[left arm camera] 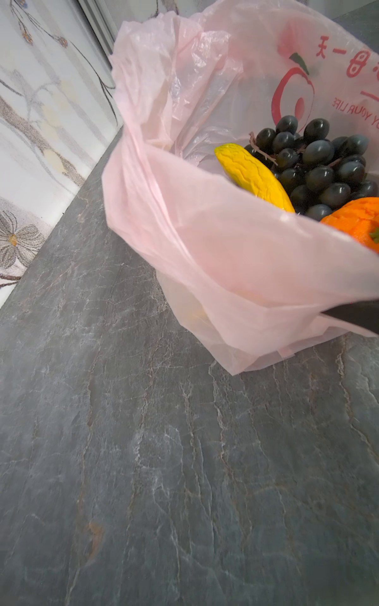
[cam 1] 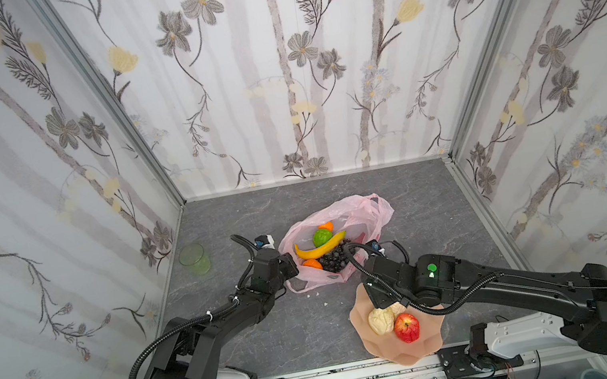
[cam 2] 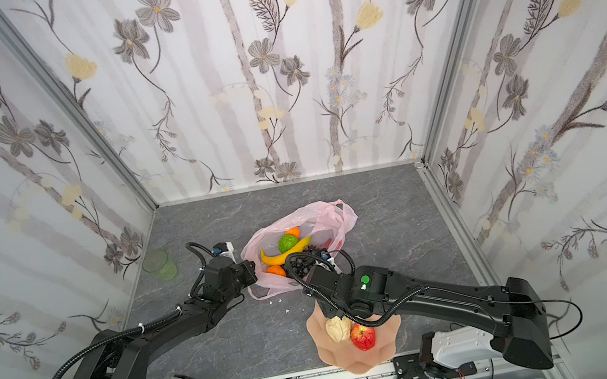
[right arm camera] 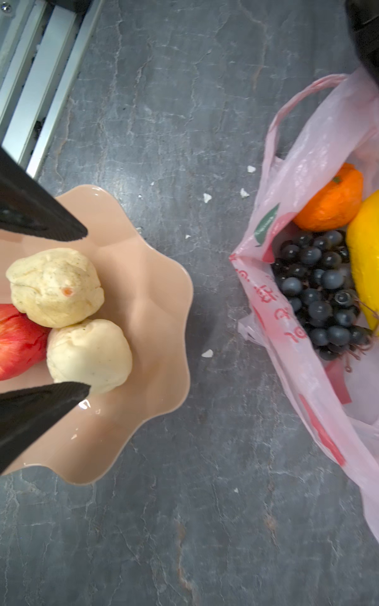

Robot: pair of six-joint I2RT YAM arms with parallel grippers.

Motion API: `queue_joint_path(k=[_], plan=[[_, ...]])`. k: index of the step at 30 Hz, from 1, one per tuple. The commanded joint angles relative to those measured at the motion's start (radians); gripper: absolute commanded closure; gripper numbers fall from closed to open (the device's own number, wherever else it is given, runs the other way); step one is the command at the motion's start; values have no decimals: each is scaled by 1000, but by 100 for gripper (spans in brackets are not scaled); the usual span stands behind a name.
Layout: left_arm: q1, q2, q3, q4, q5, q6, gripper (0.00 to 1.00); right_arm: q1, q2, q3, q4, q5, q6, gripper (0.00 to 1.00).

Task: Take the fake fruits out of the plastic bag
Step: 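Lower the pear into the bowl and open the right gripper, then reach the right gripper back into the bag toward the green fruit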

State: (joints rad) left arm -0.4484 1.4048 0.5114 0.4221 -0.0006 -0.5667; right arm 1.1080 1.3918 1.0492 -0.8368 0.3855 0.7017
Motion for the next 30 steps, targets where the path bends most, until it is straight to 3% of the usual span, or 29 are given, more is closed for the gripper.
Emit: queue_joint_path(k=[1,9,23,30], plan=[[-8,-13,4,17,-24,16,93,-48,1,37,78,51,-40,31],[-33,-13,10,18,-45,34,93,-164,109,167,254,-20,-134,31],[-43,-8,17,16,-44,40,93,-236,525,409,388,-230,-231,34],[-44,-13,16,14,-47,42,93,-278,707,521,401,-245,-246,34]])
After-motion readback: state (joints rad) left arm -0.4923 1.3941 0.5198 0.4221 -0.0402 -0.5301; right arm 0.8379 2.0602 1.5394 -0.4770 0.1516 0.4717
